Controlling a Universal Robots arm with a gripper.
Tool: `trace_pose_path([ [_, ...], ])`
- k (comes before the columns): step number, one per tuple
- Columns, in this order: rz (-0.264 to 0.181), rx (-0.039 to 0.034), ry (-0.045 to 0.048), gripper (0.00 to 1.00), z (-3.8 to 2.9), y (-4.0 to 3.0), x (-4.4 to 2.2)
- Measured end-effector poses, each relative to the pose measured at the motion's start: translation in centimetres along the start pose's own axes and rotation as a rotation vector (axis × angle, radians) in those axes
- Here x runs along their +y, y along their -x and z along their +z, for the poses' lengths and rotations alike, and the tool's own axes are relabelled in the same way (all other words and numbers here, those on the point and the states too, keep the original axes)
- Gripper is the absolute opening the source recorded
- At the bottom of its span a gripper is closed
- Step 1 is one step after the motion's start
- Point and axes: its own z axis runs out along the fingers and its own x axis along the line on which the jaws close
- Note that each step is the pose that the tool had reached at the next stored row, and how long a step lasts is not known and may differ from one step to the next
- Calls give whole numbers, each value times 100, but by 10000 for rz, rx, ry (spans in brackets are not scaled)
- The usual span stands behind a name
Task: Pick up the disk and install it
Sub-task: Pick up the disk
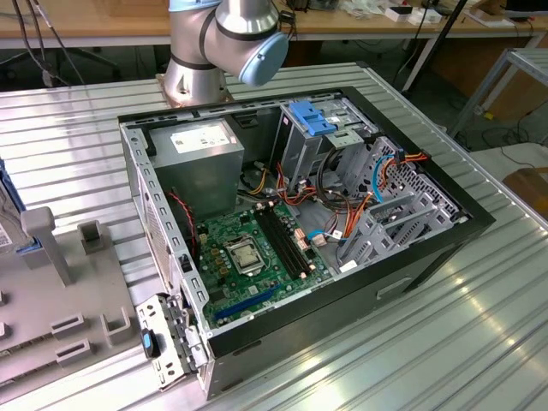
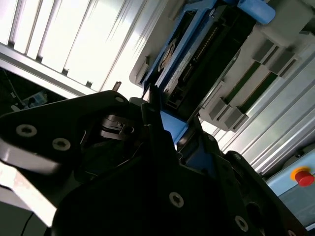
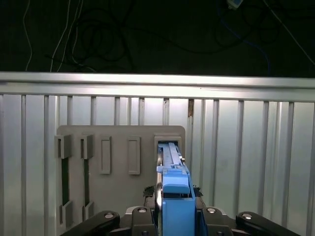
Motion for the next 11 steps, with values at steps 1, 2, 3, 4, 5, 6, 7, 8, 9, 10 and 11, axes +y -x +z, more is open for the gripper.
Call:
trace_pose_path([
  [1, 0, 7, -1, 37, -19, -1, -1],
  [2, 0, 12, -2, 37, -33, -1, -2],
  [3, -1, 20, -3, 37, -56, -2, -3],
  [4, -1, 28, -4, 37, -77, -3, -4],
  [5, -1, 34, -5, 37, -91, -4, -4],
  [6, -2, 45, -6, 37, -118, -5, -6],
  [7, -2, 55, -8, 37, -141, -6, -7],
  [8, -2, 62, -10, 37, -162, -7, -8],
  [9, -3, 67, -10, 37, -180, -8, -8],
  [10, -3, 76, -10, 37, -208, -9, -10],
  [11, -3, 80, -11, 37, -228, -10, -11],
])
